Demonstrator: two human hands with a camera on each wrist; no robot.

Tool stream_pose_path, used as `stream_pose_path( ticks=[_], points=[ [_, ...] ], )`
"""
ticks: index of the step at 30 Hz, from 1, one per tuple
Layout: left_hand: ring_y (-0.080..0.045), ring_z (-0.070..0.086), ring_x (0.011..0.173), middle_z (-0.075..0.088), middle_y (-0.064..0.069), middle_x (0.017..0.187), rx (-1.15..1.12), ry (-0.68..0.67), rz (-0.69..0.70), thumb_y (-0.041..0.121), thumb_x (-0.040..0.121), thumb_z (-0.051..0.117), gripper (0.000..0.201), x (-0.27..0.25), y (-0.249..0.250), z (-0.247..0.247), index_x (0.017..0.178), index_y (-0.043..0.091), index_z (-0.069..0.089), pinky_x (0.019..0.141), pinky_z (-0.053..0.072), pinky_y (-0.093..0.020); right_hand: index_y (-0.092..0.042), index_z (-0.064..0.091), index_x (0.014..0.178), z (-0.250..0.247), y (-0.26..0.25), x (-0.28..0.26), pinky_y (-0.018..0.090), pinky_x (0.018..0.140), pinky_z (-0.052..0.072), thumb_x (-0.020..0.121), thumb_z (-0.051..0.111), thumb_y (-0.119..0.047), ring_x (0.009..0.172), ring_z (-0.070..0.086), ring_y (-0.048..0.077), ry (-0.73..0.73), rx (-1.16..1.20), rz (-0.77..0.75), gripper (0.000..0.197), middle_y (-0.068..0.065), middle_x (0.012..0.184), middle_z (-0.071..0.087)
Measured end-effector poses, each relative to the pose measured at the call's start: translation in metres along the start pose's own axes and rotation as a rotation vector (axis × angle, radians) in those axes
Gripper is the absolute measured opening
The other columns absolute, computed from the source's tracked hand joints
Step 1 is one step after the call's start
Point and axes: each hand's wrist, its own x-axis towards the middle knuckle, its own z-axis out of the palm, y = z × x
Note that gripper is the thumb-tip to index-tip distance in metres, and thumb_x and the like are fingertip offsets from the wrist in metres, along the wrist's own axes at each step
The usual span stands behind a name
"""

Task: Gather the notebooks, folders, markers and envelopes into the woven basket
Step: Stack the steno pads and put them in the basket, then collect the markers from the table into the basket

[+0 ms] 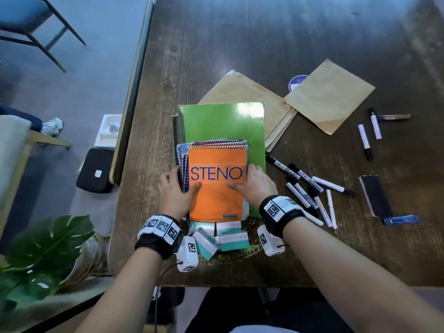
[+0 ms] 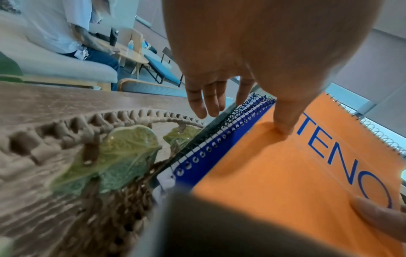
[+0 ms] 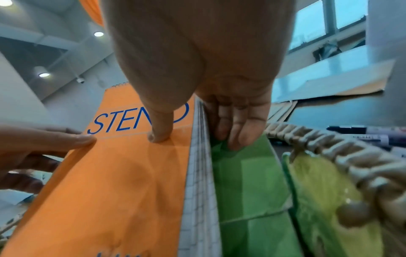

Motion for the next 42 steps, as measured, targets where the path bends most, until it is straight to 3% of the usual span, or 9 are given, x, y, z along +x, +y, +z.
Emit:
stream_pose_path(
  ticks=[6,10,14,17,20,25,28,33,42],
  points=[
    [-0.016,0.055,0.103,0.052,-0.001,0.119,0.05,-0.052,0.026,0.046,0.089,0.065,0.042,-0.021,-0.01,-0.014,0.117,0.018,0.048,0.092,0.048,-0.035,-0.018,0.059,0.113,-0.009,0.007,-0.005,0.036,0.08,0.054,0.081,0.05,-0.082,0.099,0.067,0.026,-0.097,-0.188,0.066,0.072,0.004,0.11,0.067],
    [-0.006,0.06,0.089,0.063,0.008,0.098,0.12,-0.327,0.162,0.053,0.092,0.056,0.028,-0.034,-0.017,-0.032,0.1,0.026,0.058,0.074,0.048,-0.023,-0.015,0.056,0.114,-0.011,0.007,-0.018,0.036,0.073,0.05,0.089,0.038,-0.077,0.097,0.066,0.028,-0.118,-0.304,-0.001,0.069,0.007,0.108,0.067],
    [0.006,0.054,0.107,0.05,0.026,0.122,0.102,-0.697,0.286,0.071,0.077,0.063,0.053,-0.052,-0.019,-0.047,0.121,0.043,0.056,0.094,0.05,-0.024,-0.014,0.053,0.118,-0.014,0.009,-0.045,0.037,0.074,0.056,0.089,0.027,-0.081,0.091,0.064,0.022,-0.078,-0.454,-0.126,0.077,0.005,0.108,0.063],
    [-0.003,0.044,0.12,0.034,0.023,0.134,0.273,-0.87,0.275,0.068,0.063,0.079,0.077,-0.063,-0.024,-0.04,0.13,0.047,0.049,0.105,0.04,-0.027,-0.02,0.051,0.127,-0.006,0.01,-0.068,0.038,0.08,0.059,0.074,0.04,-0.092,0.097,0.063,0.018,-0.372,-0.392,-0.291,0.09,0.001,0.118,0.061],
    [-0.007,0.043,0.116,0.032,0.016,0.133,0.425,-0.856,0.416,0.05,0.07,0.08,0.067,-0.064,-0.024,-0.028,0.129,0.043,0.049,0.103,0.044,-0.027,-0.023,0.041,0.135,0.008,0.006,-0.086,0.041,0.089,0.053,0.066,0.067,-0.081,0.114,0.055,0.025,-0.631,-0.48,-0.484,0.094,0.001,0.133,0.048],
    [-0.009,0.059,0.099,0.052,0.015,0.122,0.401,-0.846,0.339,0.042,0.083,0.074,0.041,-0.054,-0.012,-0.027,0.12,0.034,0.059,0.089,0.054,-0.03,-0.02,0.047,0.128,0.014,0.003,-0.08,0.036,0.075,0.052,0.088,0.067,-0.037,0.098,0.061,0.026,-0.525,-0.481,-0.543,0.048,0.002,0.117,0.059],
    [-0.012,0.066,0.083,0.065,0.006,0.103,0.29,-0.842,0.234,0.043,0.085,0.072,0.037,-0.041,-0.012,-0.035,0.117,0.037,0.056,0.074,0.058,-0.03,-0.022,0.043,0.133,0.003,0.003,-0.069,0.039,0.079,0.058,0.092,0.065,-0.036,0.092,0.064,0.022,-0.592,-0.296,-0.376,0.049,0.002,0.113,0.064],
    [-0.011,0.057,0.106,0.05,0.007,0.124,0.397,-0.756,0.281,0.046,0.09,0.066,0.04,-0.034,-0.017,-0.027,0.127,0.033,0.062,0.095,0.047,-0.026,-0.02,0.05,0.136,0.004,-0.003,-0.06,0.038,0.094,0.053,0.093,0.067,-0.041,0.112,0.059,0.025,-0.663,-0.248,-0.31,0.051,0.005,0.136,0.054],
    [-0.013,0.063,0.101,0.052,0.011,0.13,0.655,-0.569,0.447,0.059,0.092,0.052,0.044,-0.041,-0.006,-0.018,0.13,0.038,0.056,0.088,0.053,-0.033,-0.028,0.052,0.135,0.014,0.0,-0.062,0.041,0.093,0.051,0.09,0.063,-0.056,0.112,0.056,0.028,-0.539,-0.277,-0.372,0.054,0.007,0.129,0.051]
  ],
)
